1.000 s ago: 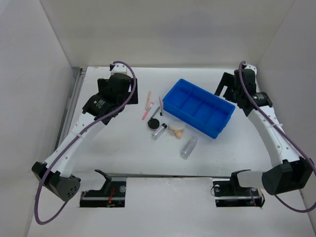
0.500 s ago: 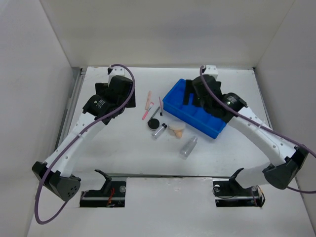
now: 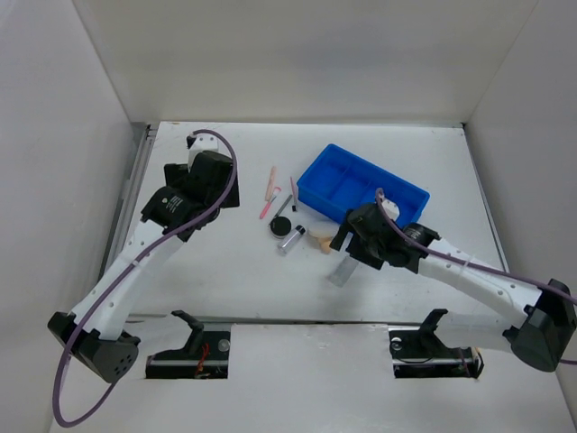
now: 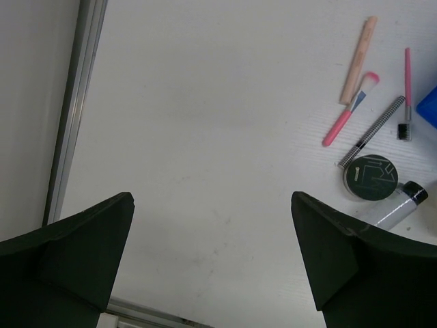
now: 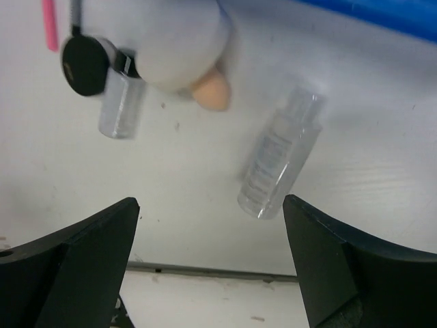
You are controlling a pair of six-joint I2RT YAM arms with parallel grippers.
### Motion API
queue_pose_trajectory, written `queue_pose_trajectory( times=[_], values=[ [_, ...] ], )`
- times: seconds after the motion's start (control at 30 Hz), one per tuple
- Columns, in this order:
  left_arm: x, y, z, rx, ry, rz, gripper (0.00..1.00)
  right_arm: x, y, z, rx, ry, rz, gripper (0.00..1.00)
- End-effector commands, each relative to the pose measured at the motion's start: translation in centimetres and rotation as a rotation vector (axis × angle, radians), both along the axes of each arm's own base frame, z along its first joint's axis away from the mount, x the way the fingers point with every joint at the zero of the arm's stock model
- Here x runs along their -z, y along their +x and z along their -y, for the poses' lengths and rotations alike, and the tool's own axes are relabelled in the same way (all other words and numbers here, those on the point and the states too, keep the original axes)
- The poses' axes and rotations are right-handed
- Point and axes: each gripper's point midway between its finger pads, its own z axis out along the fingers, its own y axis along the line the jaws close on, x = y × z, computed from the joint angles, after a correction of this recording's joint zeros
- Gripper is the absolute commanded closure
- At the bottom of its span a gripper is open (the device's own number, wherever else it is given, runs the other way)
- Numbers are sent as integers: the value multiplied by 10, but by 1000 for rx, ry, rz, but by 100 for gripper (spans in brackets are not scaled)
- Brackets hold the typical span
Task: Organize the makeup
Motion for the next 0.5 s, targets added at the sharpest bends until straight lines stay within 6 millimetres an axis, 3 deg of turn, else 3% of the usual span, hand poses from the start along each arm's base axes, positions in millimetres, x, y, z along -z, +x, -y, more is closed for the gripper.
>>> queue_pose_trajectory(
  times=[0.0, 0.23, 0.47],
  values=[
    [6, -7, -7, -14, 11, -8, 0, 15, -15, -26, 26, 176, -94, 9],
    [11, -9, -3, 13, 0, -21, 0, 58, -18, -30, 69, 145, -186, 14],
    [21, -10, -2, 21, 3, -41, 0, 76, -16, -18, 122, 68, -209, 15]
  ],
)
